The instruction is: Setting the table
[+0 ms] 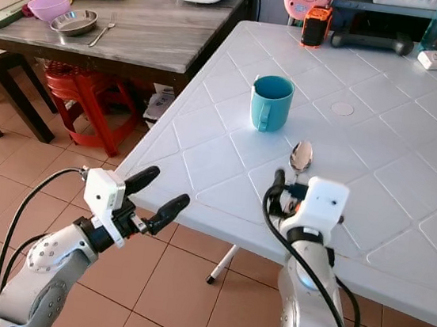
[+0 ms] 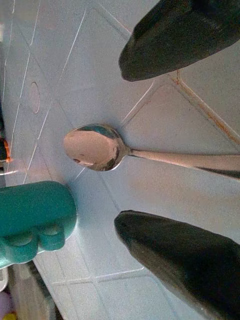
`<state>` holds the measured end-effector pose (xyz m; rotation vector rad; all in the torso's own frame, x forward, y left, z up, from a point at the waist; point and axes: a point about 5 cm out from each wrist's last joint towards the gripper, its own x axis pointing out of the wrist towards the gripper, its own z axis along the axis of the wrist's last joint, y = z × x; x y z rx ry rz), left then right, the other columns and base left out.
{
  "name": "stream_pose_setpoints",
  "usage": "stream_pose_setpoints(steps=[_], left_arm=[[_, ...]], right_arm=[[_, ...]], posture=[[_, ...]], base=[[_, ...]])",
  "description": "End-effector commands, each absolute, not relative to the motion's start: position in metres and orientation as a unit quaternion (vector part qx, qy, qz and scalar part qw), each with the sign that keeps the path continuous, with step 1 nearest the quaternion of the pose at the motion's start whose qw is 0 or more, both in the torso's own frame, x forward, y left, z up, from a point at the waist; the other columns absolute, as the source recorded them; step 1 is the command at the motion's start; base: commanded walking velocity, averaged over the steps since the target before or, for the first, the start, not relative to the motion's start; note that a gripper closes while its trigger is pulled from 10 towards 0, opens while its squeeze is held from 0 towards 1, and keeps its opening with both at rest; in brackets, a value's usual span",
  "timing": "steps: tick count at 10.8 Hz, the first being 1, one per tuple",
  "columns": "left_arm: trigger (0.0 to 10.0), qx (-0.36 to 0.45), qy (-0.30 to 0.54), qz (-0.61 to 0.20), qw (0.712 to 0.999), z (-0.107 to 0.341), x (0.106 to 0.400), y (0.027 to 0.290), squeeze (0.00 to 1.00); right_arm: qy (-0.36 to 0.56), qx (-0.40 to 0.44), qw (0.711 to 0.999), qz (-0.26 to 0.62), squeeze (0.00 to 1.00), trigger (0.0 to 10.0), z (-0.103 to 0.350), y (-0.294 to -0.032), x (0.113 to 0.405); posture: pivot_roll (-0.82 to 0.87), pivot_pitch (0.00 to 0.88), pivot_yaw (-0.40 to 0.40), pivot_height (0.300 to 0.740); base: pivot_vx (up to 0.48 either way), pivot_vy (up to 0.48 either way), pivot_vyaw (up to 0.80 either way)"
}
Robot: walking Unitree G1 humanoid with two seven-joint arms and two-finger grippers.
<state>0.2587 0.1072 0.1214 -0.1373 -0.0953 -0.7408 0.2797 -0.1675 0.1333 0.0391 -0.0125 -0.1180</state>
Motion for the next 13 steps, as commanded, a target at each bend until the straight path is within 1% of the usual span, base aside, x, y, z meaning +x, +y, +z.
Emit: stream_pose_setpoints(steps=[1,4,7,11,13], left_arm=[[10.0,-0.069,-0.041,-0.370,0.926,0.121,0.258,0.109,0.00],[10.0,-0.065,-0.043,-0.381,0.921,0.124,0.263,0.104,0.00],[10.0,-0.054,-0.063,-0.371,0.925,0.126,0.283,0.092,0.00],[10.0,-0.044,-0.073,-0.389,0.917,0.121,0.287,0.081,0.00],[10.0,-0.034,-0.079,-0.383,0.920,0.119,0.285,0.090,0.00]], right_arm=[[0.019,0.017,0.998,-0.066,0.00,10.0,0.124,-0.168,0.280],[0.018,0.006,0.998,-0.052,0.00,10.0,0.128,-0.165,0.287],[0.005,0.008,0.999,-0.047,0.00,10.0,0.137,-0.163,0.295],[0.023,0.010,0.998,-0.059,0.00,10.0,0.133,-0.166,0.296],[0.040,0.031,0.997,-0.060,0.00,10.0,0.127,-0.164,0.293]], posture=[[-0.11,0.122,0.143,0.740],[-0.11,0.128,0.140,0.740],[-0.11,0.135,0.131,0.740],[-0.13,0.141,0.130,0.740],[-0.13,0.143,0.132,0.740]], base=[[0.000,0.000,0.00],[0.000,0.000,0.00],[0.000,0.000,0.00],[0.000,0.000,0.00],[0.000,0.000,0.00]])
